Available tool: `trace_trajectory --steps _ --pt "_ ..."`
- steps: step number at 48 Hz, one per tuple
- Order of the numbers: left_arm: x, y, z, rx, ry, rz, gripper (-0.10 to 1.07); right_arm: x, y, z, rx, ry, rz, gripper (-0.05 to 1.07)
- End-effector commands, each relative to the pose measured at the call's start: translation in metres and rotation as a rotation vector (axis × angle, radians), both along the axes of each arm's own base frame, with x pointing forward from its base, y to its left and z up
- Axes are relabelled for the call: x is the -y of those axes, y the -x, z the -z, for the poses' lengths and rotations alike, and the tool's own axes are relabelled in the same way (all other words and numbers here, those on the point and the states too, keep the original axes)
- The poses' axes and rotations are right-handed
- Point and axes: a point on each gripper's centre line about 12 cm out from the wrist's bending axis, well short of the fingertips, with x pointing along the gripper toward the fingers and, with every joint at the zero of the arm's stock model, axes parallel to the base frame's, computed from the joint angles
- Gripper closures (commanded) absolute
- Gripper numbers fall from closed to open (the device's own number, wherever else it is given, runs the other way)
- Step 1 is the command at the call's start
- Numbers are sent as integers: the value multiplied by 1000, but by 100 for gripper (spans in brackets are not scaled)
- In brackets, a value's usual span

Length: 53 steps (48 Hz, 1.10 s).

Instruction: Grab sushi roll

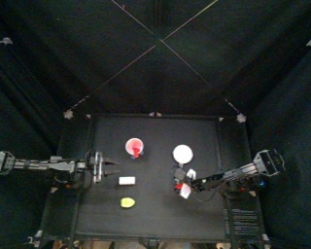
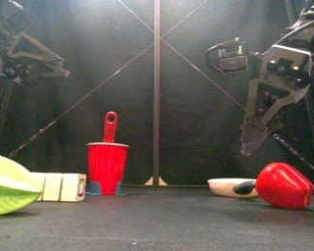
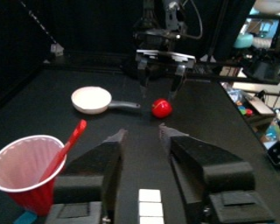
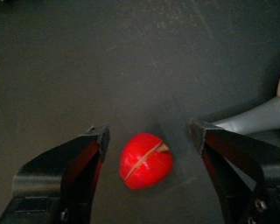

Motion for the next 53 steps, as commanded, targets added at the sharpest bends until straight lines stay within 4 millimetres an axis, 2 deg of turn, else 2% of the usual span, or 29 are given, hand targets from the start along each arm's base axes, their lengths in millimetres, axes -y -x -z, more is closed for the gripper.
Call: trace_trajectory --steps 1,8,29,53 --pt "3 -2 2 -41 0 15 12 0 -4 -14 46 -8 -1 1" --pt "5 -1 16 -139 3 29 6 0 -5 -14 46 -7 0 1" --pt "8 -15 63 -416 4 45 6 3 -9 -20 67 14 -9 1" --pt "16 -24 83 -525 32 67 6 4 -9 -21 70 14 -9 1"
